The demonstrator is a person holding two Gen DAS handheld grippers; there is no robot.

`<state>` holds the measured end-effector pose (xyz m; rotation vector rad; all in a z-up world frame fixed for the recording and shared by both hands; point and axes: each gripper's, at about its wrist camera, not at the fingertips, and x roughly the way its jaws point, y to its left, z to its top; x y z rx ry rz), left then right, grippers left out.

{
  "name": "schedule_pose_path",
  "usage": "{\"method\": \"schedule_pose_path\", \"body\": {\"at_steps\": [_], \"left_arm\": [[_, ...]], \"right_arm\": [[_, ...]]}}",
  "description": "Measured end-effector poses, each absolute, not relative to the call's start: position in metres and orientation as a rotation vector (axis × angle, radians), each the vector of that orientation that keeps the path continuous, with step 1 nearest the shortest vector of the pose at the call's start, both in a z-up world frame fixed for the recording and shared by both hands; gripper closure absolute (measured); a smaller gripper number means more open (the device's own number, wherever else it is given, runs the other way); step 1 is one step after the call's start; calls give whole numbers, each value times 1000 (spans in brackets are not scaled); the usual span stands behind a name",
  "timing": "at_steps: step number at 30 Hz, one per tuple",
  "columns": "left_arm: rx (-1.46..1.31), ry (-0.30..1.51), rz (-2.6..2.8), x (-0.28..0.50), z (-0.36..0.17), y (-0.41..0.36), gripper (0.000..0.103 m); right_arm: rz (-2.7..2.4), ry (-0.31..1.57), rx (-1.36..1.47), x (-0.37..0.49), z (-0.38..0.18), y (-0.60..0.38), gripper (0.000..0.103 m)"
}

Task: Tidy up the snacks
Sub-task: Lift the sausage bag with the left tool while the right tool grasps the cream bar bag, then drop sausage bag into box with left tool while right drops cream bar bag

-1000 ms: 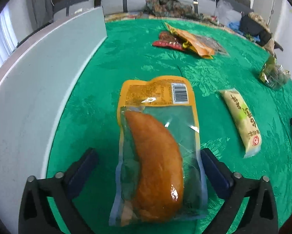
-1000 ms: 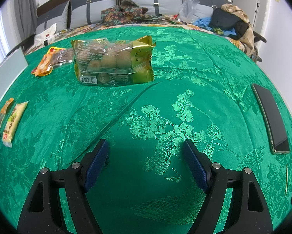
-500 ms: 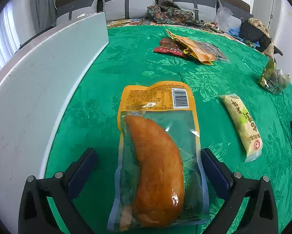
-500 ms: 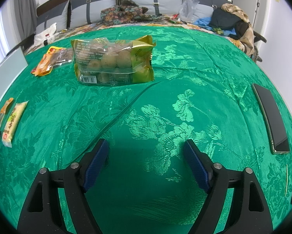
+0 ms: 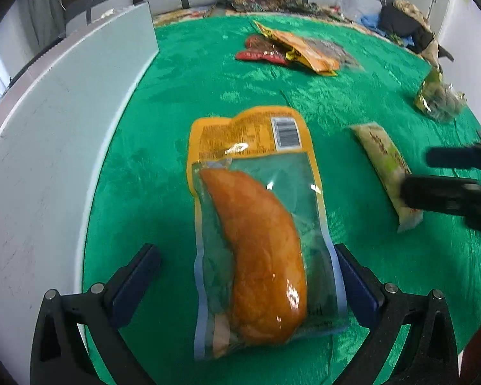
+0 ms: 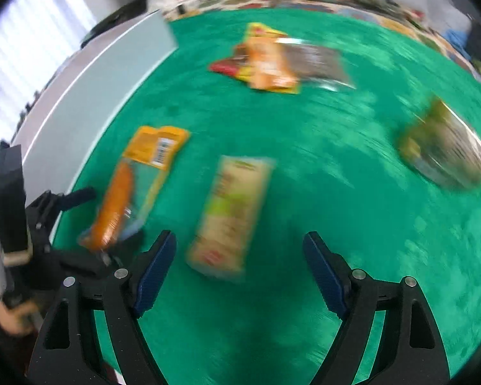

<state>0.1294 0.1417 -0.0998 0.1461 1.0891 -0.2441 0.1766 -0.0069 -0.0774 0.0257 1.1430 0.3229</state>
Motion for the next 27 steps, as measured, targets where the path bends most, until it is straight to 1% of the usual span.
{"method": "schedule_pose_path", "body": {"at_steps": [2,3,5,6,7,8,9,10,13,15,20,27], "left_arm": [[148,1103,-247,130,-100,141,2],[149,1104,-249,129,-99,140,4],[155,1093,-266,128,-96,139,14],[162,1080,-276,127,-93,137,27],[168,1085,-277,126,-93,136,31],[165,1083,-283,126,-92,136,33],[176,1073,-278,124,-91,135,37],[186,1059,-274,121,-90,136,40],[167,1035,-267,115,-86,143,46],[101,1031,-279,109,-82,150,47],[45,1009,-288,92,-78,153,47],[-56,969,-313,78,-59,155,47]], "right_arm": [[313,1168,-4,184,-83,10,19],[293,1186,-13,189,-87,16,19],[257,1214,-5,194,-93,19,21],[249,1224,-1,194,-96,18,22],[239,1229,-7,194,-97,17,24],[229,1227,-13,192,-97,15,28],[217,1222,-23,190,-97,14,49],[200,1216,-40,186,-95,10,75],[213,1245,52,182,-92,-8,75],[220,1233,109,173,-86,-23,75],[253,1201,278,151,-73,-58,75],[248,1179,291,127,-70,-75,75]]}}
